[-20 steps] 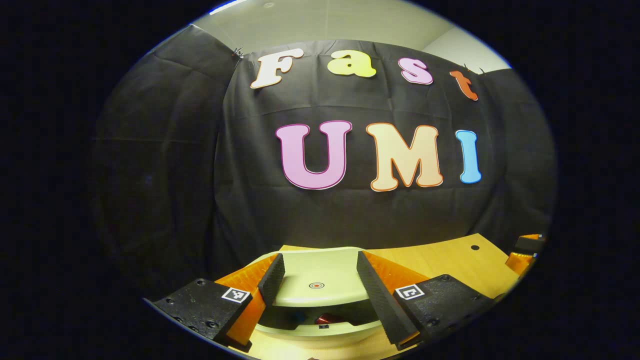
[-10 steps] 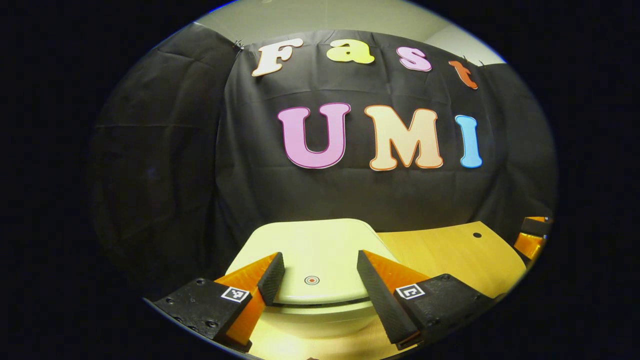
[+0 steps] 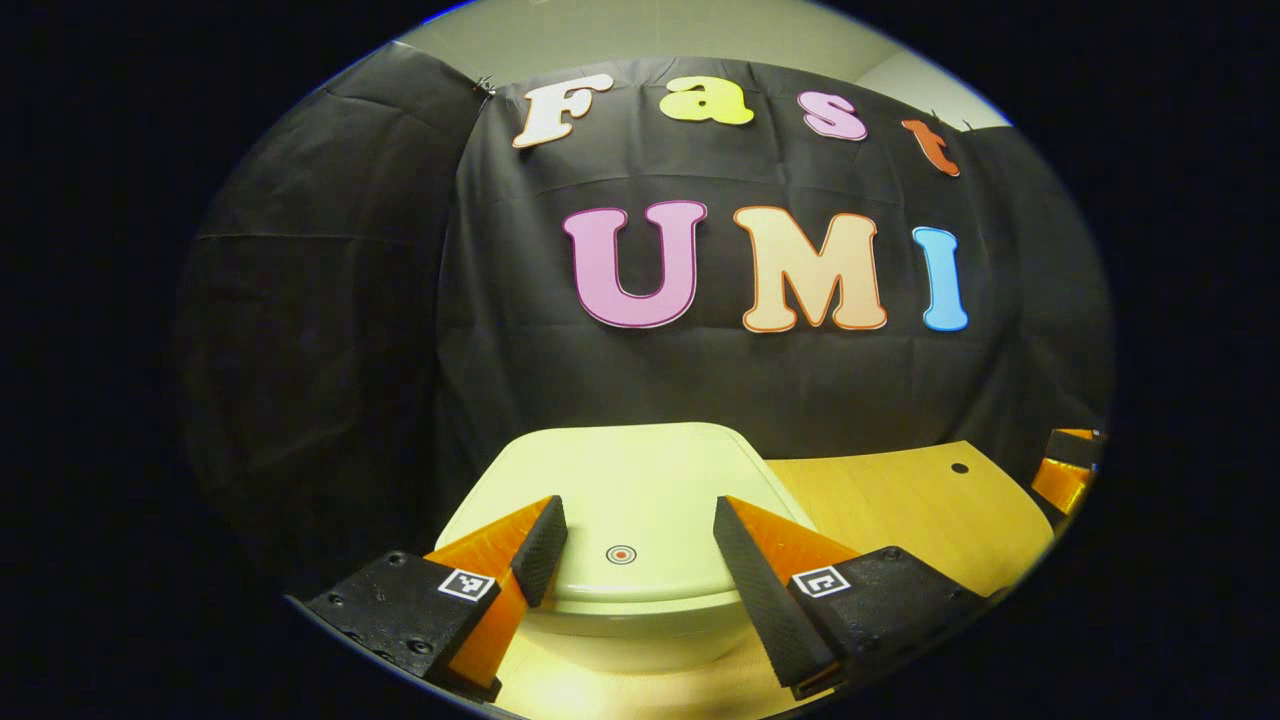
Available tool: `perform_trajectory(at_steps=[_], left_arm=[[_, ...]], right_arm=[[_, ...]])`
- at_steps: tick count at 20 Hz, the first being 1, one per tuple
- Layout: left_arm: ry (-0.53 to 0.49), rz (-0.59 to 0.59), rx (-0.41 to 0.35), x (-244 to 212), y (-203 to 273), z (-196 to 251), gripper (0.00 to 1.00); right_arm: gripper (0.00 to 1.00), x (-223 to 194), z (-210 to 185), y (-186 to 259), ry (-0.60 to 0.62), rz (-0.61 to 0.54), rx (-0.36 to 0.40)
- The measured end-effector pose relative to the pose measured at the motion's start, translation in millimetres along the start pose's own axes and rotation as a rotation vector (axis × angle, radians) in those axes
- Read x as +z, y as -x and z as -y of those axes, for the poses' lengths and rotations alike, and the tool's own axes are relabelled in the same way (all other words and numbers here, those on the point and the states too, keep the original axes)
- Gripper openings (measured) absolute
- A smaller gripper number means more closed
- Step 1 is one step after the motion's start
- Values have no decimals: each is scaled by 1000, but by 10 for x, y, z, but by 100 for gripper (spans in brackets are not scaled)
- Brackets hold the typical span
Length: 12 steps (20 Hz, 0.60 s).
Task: Press the lid of the desktop garbage bin to open it, pick up the crumpled paper on the desktop and throw it into the bin, then pick up the pop can on the desktop and drop it into the bin, and finally close the garbage bin lid.
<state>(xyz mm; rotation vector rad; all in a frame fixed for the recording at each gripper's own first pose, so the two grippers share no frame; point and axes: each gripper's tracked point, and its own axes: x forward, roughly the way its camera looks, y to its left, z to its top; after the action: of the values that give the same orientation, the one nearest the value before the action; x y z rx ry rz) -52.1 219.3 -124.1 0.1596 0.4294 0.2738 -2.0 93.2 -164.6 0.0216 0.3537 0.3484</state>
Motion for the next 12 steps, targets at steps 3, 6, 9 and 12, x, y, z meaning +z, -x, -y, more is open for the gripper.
perform_trajectory(at_steps=[3,6,9,12], left_arm=[[45,-41,-11,-58,27,-18,93],[58,0,-23,37,56,15,92],[34,65,-37,151,67,149,95],[65,154,-111,396,81,553,93]], right_arm=[[98,-7,-59,-30,-14,0,6],[98,100,-35,-31,-30,25,2],[98,282,134,13,-26,68,-32],[98,460,345,69,-32,111,-83]])
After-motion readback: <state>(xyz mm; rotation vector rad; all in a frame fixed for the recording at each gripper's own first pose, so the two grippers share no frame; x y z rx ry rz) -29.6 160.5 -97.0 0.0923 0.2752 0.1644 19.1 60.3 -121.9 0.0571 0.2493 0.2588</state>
